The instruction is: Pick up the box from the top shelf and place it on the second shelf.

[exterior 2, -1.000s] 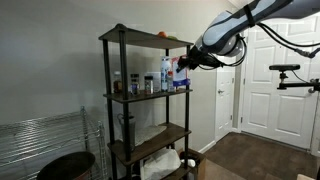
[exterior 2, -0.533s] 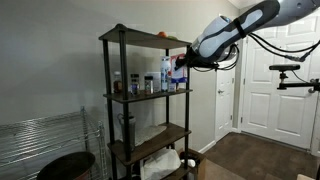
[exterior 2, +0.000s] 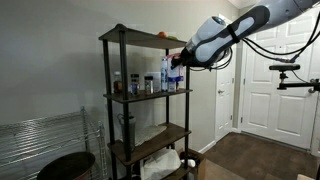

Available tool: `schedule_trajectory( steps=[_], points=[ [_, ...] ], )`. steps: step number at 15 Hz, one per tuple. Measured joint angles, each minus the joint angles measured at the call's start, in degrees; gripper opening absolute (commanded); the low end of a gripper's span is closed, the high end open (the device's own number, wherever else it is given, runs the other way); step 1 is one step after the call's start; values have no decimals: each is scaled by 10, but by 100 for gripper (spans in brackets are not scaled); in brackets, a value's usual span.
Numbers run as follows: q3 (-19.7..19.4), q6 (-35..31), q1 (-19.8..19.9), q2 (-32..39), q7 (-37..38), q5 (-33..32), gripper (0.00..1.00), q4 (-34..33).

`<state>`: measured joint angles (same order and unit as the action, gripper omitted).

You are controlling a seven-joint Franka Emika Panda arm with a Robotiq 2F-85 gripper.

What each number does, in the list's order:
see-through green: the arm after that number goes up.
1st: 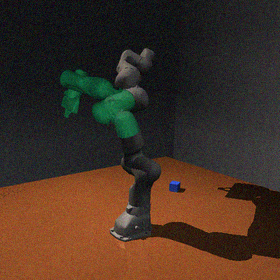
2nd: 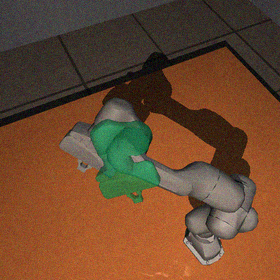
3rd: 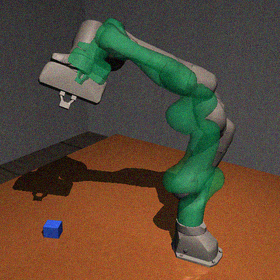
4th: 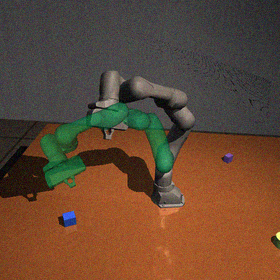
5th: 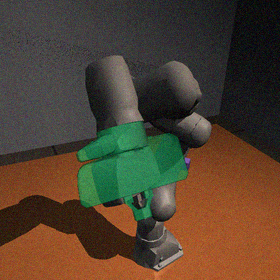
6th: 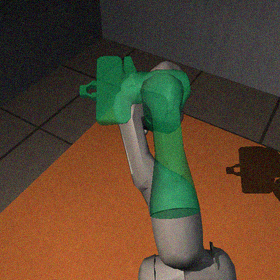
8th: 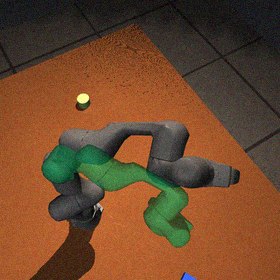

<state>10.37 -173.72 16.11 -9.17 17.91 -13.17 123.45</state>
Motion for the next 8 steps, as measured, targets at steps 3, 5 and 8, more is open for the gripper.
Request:
schedule_trajectory(
  steps=[3, 5, 8],
  points=[
    [19, 0, 10, 14, 32, -24, 23, -14],
    [30, 0, 16, 26, 56, -46, 23, -25],
    [39, 1, 20, 46, 85, -76, 48, -42]
  ],
)
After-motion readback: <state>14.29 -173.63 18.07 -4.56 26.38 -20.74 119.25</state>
